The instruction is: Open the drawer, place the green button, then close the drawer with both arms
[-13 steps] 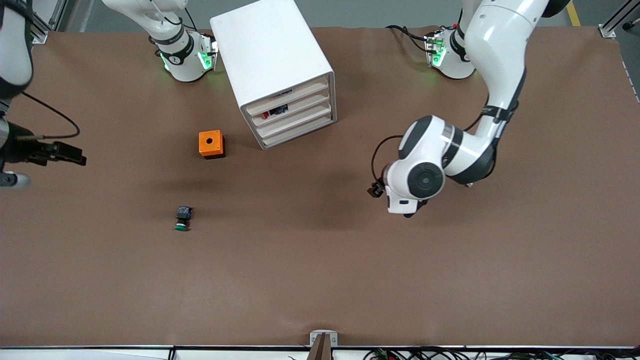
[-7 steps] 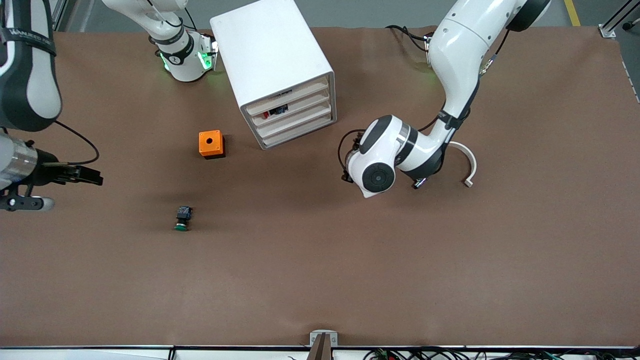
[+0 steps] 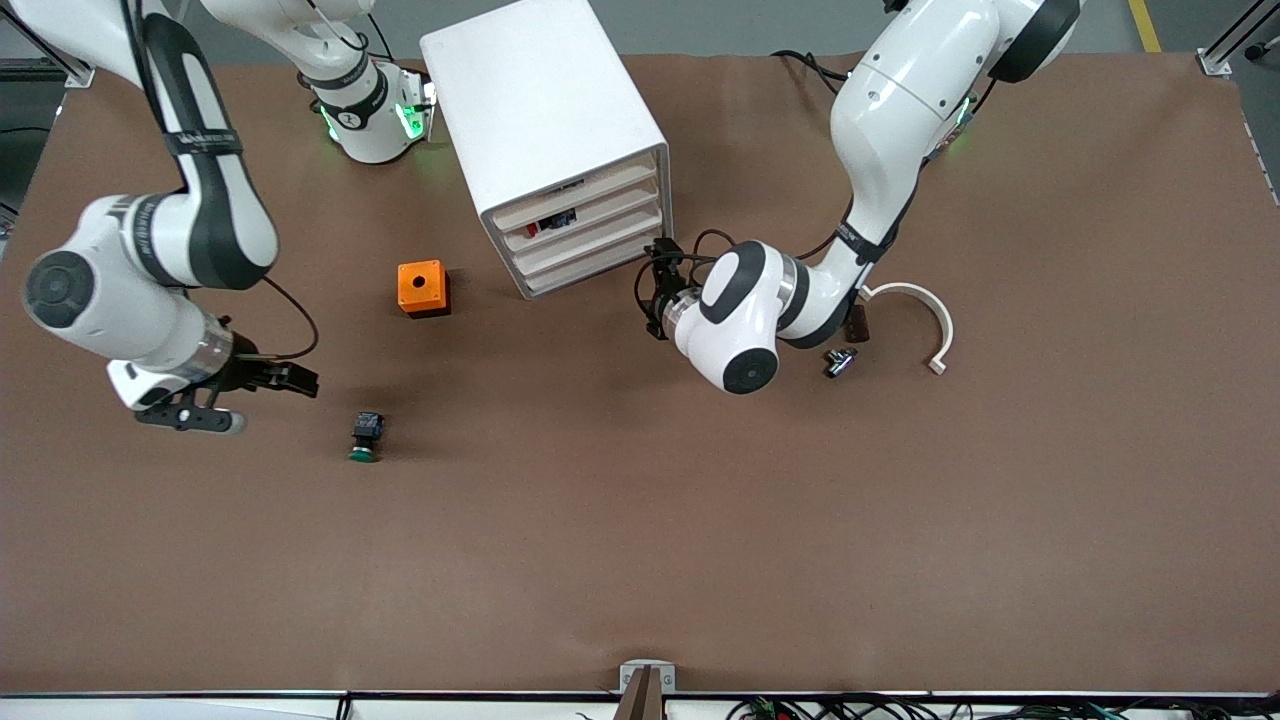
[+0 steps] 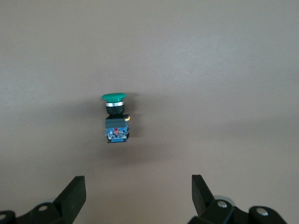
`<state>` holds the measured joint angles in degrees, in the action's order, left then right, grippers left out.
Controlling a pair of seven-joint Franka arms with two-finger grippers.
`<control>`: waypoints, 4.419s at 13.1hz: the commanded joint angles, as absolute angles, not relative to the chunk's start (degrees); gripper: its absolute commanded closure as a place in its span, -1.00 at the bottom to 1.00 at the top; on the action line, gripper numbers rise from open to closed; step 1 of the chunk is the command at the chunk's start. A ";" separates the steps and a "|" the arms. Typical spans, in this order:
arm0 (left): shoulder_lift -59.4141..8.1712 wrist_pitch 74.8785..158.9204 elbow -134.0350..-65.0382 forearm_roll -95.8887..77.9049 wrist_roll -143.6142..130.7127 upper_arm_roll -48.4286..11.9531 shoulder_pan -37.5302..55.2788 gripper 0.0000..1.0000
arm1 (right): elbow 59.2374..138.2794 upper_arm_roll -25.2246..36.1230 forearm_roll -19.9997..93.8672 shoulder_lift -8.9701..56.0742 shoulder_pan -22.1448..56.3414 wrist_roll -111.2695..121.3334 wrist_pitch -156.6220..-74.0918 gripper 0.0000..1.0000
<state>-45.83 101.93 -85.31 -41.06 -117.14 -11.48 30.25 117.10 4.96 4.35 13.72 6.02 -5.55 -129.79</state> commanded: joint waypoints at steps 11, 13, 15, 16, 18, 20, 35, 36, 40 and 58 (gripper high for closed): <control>-52.20 99.32 -83.85 -52.73 -129.90 -11.16 34.36 -0.33 | 120.23 5.10 5.62 28.83 13.45 -13.36 -152.84 -1.00; -52.29 99.32 -83.94 -52.82 -129.90 -11.16 34.89 -0.22 | 120.23 5.18 5.54 29.00 13.53 -13.18 -152.75 -0.66; -52.29 99.32 -83.85 -53.26 -129.82 -11.16 35.85 0.58 | 119.89 5.19 5.54 29.09 13.18 -12.66 -152.67 0.07; -52.38 99.32 -83.85 -53.26 -129.64 -11.16 35.77 0.98 | 119.88 5.19 5.54 29.09 13.10 -12.48 -152.75 0.36; -52.30 99.32 -83.85 -52.91 -129.55 -11.07 35.42 1.00 | 119.79 5.19 5.45 29.09 13.18 -12.22 -152.67 1.00; -52.29 98.71 -83.85 -52.12 -129.46 -10.29 34.55 1.00 | 119.71 5.19 5.54 29.00 13.18 -12.30 -152.32 1.00; -53.09 99.93 -77.52 -50.27 -119.97 -7.73 27.86 -0.22 | 116.98 5.01 5.62 5.11 26.51 -48.63 -121.38 1.00; -53.09 99.93 -77.08 -50.27 -120.06 -7.73 27.77 -0.38 | 116.98 5.01 5.62 4.58 28.80 -53.22 -121.38 1.00; -52.38 99.41 -75.24 -49.93 -120.15 -7.65 24.62 -1.00 | 116.98 5.10 5.54 5.36 40.84 -72.29 -125.40 1.00; -37.63 93.60 -72.86 -29.44 -116.91 -5.72 10.20 -1.00 | 109.44 5.18 5.28 21.97 52.74 -98.35 -133.08 -1.00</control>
